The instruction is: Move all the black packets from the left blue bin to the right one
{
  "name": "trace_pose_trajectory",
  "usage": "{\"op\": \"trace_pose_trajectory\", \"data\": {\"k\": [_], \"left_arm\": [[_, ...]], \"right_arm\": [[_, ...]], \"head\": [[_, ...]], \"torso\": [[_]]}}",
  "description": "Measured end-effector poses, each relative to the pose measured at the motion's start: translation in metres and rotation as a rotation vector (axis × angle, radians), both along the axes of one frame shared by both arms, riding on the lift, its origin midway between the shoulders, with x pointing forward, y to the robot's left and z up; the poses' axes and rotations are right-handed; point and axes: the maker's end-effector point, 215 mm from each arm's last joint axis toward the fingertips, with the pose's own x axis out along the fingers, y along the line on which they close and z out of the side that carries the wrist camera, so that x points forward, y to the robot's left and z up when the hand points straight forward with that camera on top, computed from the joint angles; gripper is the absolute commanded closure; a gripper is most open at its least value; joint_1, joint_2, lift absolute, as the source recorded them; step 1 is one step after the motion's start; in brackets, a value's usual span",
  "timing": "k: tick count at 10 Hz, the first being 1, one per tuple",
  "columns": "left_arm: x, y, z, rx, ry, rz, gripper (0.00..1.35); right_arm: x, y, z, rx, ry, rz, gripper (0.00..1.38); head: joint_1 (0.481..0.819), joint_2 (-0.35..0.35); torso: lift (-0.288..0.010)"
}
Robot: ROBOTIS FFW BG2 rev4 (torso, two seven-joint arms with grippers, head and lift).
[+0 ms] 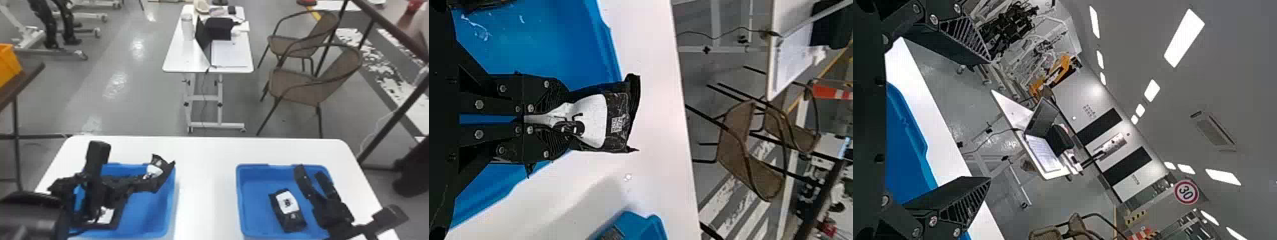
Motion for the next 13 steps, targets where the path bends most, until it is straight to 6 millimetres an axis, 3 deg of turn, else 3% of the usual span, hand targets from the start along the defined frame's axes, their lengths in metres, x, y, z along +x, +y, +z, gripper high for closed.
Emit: {"op": "trace_pose_trajectory", "data": {"k": [1, 3, 4, 6, 9, 13], "left_arm": [[-0.002, -0.019, 0.032, -0.032, -0.054, -0.046, 1.14], [0.009, -0.088, 0.078, -0.092, -0.169, -0.233, 1.14], [0.014, -0.122, 0.081, -0.112, -0.193, -0.333, 1.14], [0.024, -0.17, 0.07, -0.148, -0.2, -0.456, 1.14], [0.043, -0.208, 0.075, -0.166, -0.223, -0.524, 1.14], [0.037, -0.271, 0.094, -0.24, -0.233, -0.638, 1.14]], "right_arm": [[0.001, 0.007, 0.007, 0.005, -0.013, 0.025, 0.19], [0.015, 0.033, 0.031, 0.016, -0.071, 0.12, 0.19], [0.026, 0.046, 0.047, 0.014, -0.11, 0.161, 0.19], [0.046, 0.064, 0.071, 0.003, -0.161, 0.207, 0.19], [0.06, 0.08, 0.09, -0.001, -0.194, 0.236, 0.19], [0.07, 0.107, 0.1, 0.012, -0.21, 0.287, 0.19]], "head": [[0.695, -0.04], [0.695, -0.078], [0.695, -0.104], [0.695, -0.14], [0.695, -0.157], [0.695, -0.194]], "torso": [[0.0], [0.0], [0.0], [0.0], [0.0], [0.0]]}}
